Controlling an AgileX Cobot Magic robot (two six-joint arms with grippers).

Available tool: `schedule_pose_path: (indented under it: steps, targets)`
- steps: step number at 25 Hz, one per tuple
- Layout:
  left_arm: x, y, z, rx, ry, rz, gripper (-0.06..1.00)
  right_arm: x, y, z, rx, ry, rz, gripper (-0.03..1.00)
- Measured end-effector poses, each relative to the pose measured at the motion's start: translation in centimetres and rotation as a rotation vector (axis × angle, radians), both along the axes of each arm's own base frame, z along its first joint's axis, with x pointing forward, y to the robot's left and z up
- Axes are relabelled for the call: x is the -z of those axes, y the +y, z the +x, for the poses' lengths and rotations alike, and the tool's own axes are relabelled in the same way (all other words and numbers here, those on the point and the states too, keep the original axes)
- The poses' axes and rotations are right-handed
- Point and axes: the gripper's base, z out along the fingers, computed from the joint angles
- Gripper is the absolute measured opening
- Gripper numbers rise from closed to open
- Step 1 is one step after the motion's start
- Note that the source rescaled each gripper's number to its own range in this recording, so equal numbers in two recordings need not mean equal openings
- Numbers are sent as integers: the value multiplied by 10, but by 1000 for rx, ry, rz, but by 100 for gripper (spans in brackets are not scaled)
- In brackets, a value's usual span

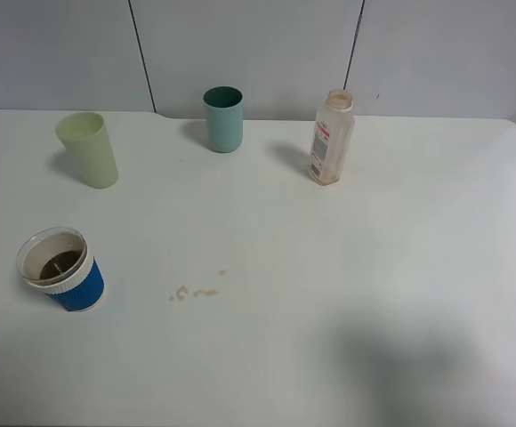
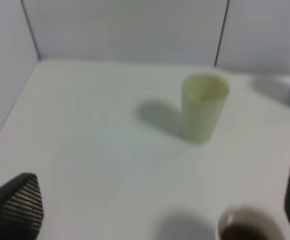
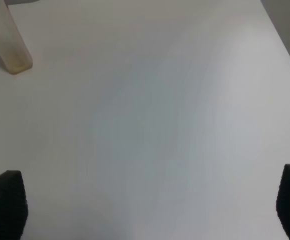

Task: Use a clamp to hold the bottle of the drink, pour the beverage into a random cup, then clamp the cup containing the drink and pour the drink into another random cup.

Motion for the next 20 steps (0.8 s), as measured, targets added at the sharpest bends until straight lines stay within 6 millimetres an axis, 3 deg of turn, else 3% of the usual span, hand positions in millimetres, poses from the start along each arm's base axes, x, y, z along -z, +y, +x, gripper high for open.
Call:
schedule_pose_path:
  steps: [8, 20]
  targets:
    - [11, 1, -29, -12, 111, -27, 93, 0, 0, 0, 0, 0, 0, 100]
    - [39, -11, -32, -3, 187, 42, 93, 0, 0, 0, 0, 0, 0, 100]
